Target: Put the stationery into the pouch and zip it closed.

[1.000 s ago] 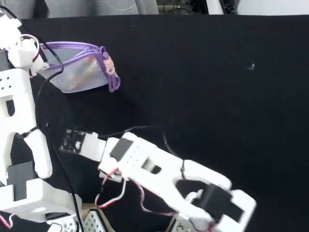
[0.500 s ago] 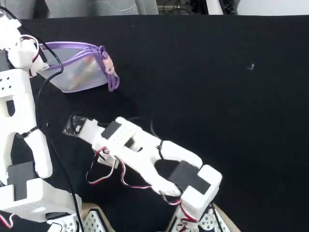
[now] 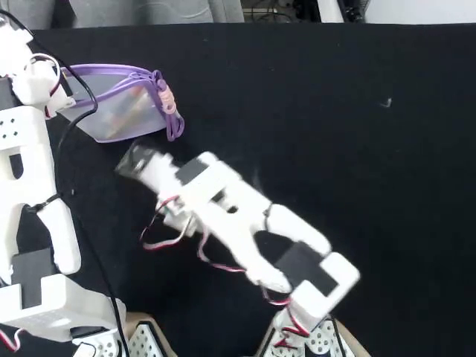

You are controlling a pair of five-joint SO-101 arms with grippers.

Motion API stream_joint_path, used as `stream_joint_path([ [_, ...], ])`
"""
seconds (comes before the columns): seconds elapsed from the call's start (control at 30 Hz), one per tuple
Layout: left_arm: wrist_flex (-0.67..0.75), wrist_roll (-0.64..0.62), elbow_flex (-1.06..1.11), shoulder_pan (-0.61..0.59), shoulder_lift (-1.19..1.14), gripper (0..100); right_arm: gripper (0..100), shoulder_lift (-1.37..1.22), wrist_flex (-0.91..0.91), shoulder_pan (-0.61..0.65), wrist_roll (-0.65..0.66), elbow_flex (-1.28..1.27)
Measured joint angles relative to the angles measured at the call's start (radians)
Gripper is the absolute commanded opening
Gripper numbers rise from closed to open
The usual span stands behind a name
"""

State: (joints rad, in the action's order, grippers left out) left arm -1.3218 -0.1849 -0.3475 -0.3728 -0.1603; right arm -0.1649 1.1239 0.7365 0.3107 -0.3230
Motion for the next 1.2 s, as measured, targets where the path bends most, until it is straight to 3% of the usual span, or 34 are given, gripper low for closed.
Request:
stream_joint_path([
  [0.33, -0.005, 0.0, -0.018, 0.018, -0.009, 3, 2.8, 0.351, 0.071, -0.239, 0.0, 0.0],
  [0.5, -0.025, 0.002, -0.051, 0.061, -0.009, 3, 1.1, 0.497, 0.02, -0.267, 0.0, -0.002],
  [0.8, -0.075, -0.005, -0.104, 0.077, -0.02, 3, 1.1, 0.674, -0.494, -0.267, -0.003, -0.221],
  [1.2, -0.075, -0.005, -0.107, 0.097, -0.02, 3, 1.1, 0.735, -1.085, -0.21, -0.163, -0.367],
])
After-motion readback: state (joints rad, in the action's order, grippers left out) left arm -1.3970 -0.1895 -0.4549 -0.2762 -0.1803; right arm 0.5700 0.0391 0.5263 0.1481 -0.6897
